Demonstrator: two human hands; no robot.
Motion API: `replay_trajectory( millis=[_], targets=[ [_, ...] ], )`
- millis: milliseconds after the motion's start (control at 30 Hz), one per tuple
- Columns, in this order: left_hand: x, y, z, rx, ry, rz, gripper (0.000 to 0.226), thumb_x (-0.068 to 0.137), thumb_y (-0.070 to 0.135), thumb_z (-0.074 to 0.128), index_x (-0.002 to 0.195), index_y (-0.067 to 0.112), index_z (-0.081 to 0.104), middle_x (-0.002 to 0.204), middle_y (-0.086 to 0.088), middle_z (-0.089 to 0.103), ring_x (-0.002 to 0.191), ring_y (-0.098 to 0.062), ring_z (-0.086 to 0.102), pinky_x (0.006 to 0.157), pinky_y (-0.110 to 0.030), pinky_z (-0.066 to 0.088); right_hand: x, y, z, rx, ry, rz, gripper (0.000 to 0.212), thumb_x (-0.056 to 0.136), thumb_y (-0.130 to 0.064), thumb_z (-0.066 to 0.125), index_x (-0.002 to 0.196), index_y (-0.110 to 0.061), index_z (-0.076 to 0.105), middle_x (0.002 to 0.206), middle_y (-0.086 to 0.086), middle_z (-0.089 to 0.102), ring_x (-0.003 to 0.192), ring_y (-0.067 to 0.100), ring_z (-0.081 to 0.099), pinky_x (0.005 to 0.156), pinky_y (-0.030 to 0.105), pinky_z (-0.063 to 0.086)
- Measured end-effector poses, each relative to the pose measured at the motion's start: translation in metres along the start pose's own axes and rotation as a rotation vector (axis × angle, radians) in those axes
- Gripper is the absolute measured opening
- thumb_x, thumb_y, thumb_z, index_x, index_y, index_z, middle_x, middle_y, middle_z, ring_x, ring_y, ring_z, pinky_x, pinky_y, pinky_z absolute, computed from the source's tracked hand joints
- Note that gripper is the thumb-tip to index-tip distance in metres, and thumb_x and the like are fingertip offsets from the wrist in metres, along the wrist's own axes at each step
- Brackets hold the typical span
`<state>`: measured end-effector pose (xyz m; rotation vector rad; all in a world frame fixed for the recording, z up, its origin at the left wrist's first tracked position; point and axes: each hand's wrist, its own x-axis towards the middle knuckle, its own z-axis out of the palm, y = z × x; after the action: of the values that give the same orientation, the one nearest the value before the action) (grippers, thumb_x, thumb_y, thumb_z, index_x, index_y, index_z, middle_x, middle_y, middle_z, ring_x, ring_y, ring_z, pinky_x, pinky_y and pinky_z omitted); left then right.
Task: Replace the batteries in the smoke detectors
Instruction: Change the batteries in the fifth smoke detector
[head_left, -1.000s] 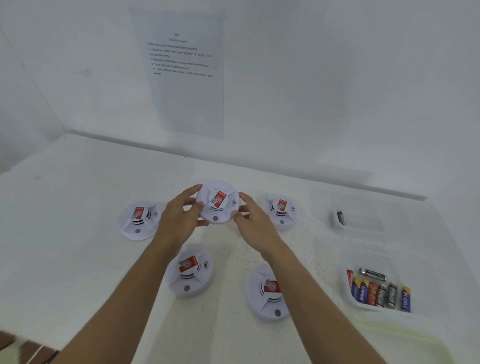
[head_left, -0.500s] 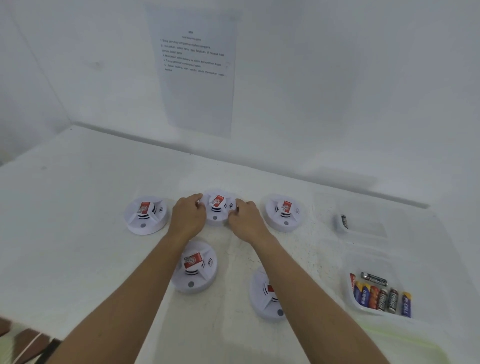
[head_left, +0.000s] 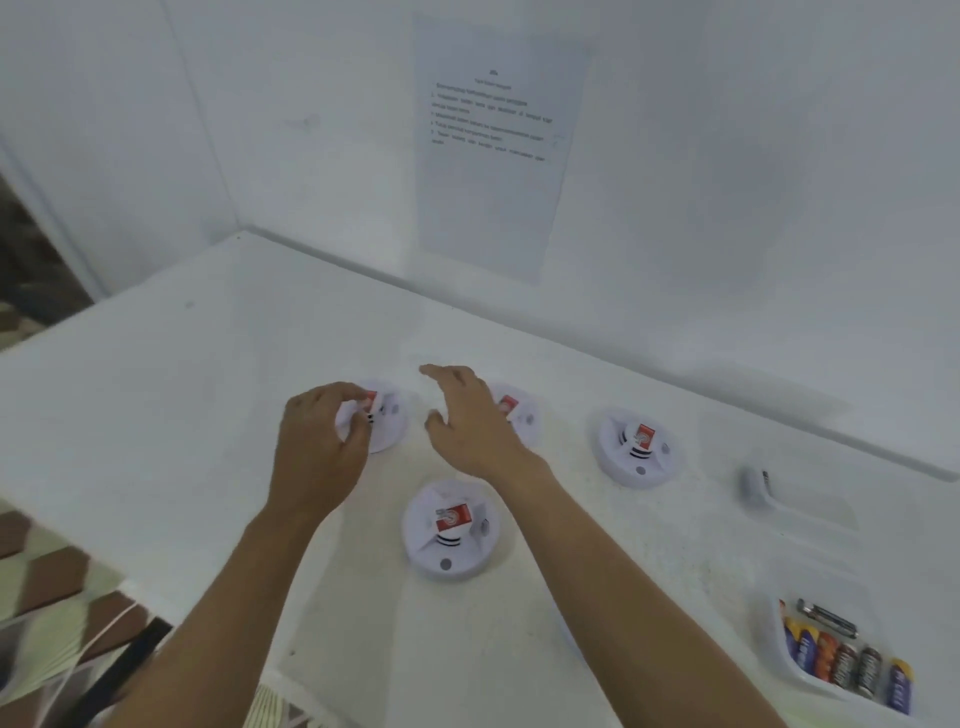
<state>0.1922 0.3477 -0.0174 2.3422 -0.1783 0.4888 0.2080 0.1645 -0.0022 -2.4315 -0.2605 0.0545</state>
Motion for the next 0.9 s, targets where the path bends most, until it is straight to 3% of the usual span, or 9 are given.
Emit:
replay_trajectory(
  millis=[133,300,367,500,600,700,900],
  targets=[
    [-0.02,-0.05,-0.01,0.269,-0.098,-0.186,0.041,0.089,0.026,0.056,0.127,0.01,0.06,0.14,-0.013,0.054,0.132,-0.039,0.044,0.104,-0.055,0.036,0.024,-0.018,0.03,-0.026,-0.173,-0.057,0.071,0.095,-0.025,0.06,0.157,-0.017,0.026,0.163,0.01,0.02,0.151,0.029,0.018,0.121,0.047,0.022],
    [-0.029,-0.079,-0.009,0.486,-0.251,-0.167,0.067,0.085,0.047,0.028,0.128,0.005,0.058,0.136,-0.019,0.056,0.124,-0.044,0.05,0.102,-0.055,0.043,0.048,-0.023,0.055,-0.324,-0.325,-0.063,0.099,0.087,-0.039,0.066,0.16,-0.025,0.002,0.168,0.008,-0.002,0.154,0.03,0.002,0.119,0.053,0.016],
    [-0.029,-0.081,-0.007,0.497,-0.262,-0.164,0.068,0.086,0.048,0.027,0.129,0.005,0.057,0.136,-0.019,0.056,0.124,-0.043,0.05,0.101,-0.054,0.043,0.054,-0.022,0.056,-0.35,-0.312,-0.054,0.099,0.084,-0.041,0.067,0.16,-0.028,0.005,0.168,0.008,0.002,0.152,0.032,0.01,0.118,0.053,0.017],
    [-0.03,-0.083,-0.007,0.498,-0.245,-0.163,0.067,0.087,0.048,0.027,0.131,0.007,0.056,0.138,-0.017,0.055,0.127,-0.041,0.048,0.103,-0.052,0.042,0.057,-0.023,0.056,-0.328,-0.233,-0.059,0.09,0.078,-0.044,0.072,0.153,-0.028,0.025,0.156,0.007,0.028,0.139,0.032,0.033,0.112,0.046,0.027],
    [-0.032,-0.083,-0.007,0.498,-0.237,-0.164,0.07,0.087,0.05,0.022,0.135,0.009,0.053,0.143,-0.015,0.051,0.132,-0.039,0.044,0.108,-0.05,0.038,0.054,-0.02,0.056,-0.28,-0.17,-0.048,0.089,0.074,-0.044,0.077,0.148,-0.026,0.032,0.145,0.006,0.039,0.132,0.029,0.039,0.107,0.042,0.033],
    [-0.032,-0.082,-0.007,0.493,-0.247,-0.185,0.069,0.089,0.051,0.022,0.14,0.012,0.048,0.149,-0.011,0.045,0.137,-0.035,0.038,0.112,-0.048,0.032,0.046,-0.014,0.05,-0.181,-0.137,-0.011,0.094,0.071,-0.041,0.08,0.149,-0.026,0.03,0.141,0.008,0.041,0.128,0.029,0.04,0.104,0.039,0.038],
    [-0.029,-0.082,-0.007,0.448,-0.255,-0.23,0.053,0.097,0.038,0.047,0.144,0.014,0.043,0.154,-0.009,0.038,0.143,-0.033,0.028,0.117,-0.047,0.026,0.01,-0.004,0.023,0.087,-0.036,0.019,0.1,0.068,-0.028,0.084,0.151,-0.03,0.027,0.137,0.007,0.032,0.124,0.03,0.044,0.102,0.041,0.045]
  ],
)
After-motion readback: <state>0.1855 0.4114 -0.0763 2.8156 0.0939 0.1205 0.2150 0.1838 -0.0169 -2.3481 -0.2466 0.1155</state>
